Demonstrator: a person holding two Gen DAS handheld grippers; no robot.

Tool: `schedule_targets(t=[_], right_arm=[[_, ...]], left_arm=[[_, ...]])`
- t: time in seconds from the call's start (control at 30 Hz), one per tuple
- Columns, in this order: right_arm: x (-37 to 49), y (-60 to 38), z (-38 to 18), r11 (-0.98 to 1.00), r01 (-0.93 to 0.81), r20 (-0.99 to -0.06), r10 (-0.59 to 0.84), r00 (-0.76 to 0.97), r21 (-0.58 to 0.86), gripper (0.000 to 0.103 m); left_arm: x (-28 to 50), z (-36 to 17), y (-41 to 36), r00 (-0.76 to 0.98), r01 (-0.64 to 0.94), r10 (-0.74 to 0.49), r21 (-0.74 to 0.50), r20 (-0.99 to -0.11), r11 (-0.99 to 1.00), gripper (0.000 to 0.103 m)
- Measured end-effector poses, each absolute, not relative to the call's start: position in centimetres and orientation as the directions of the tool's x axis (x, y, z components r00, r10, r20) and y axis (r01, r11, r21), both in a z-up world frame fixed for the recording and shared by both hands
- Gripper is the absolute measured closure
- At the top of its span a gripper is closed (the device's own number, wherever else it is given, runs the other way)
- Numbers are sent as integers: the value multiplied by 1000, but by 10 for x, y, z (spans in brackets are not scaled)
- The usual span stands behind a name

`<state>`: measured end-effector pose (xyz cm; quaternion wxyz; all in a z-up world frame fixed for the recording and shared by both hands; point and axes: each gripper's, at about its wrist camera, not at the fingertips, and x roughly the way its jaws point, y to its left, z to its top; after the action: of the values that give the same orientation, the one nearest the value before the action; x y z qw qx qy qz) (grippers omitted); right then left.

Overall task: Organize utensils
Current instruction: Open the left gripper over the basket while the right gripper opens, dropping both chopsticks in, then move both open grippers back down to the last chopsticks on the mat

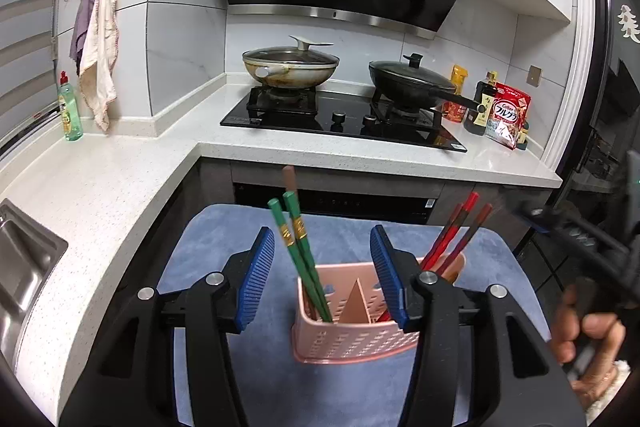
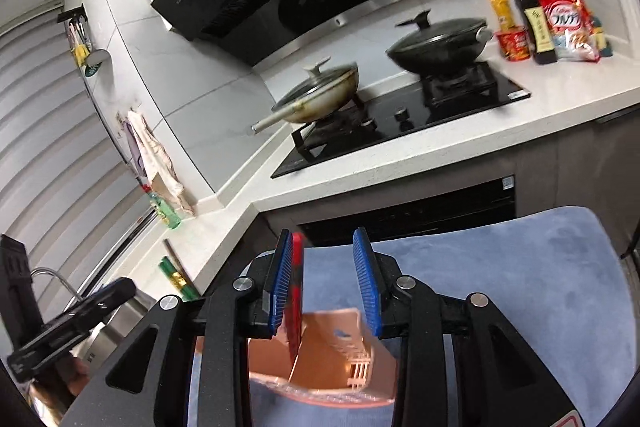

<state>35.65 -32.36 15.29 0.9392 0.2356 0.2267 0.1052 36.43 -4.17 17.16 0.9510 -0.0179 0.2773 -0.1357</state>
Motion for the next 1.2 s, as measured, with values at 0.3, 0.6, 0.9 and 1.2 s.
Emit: schedule_targets(t=[0.3,0.6,0.9,1.2], right_arm=[[273,-307,166,882,-99,-393,302,868,460,71],[169,-266,121,929,-47,-537,253,805,368,71],[83,-210,48,959,-30,-678,221,701,282,71],[48,-165,3,959,-61,-742,255,620,278,71]], left_arm=[[324,158,-23,795,235,-259,-116,-548,965,54],[244,104,13,772,170,-175,-67,-611,983,49],[170,32,43,672,100,-128,-82,-729,992,49],[133,-6,46,601,89,-124,-88,-789,992,49]])
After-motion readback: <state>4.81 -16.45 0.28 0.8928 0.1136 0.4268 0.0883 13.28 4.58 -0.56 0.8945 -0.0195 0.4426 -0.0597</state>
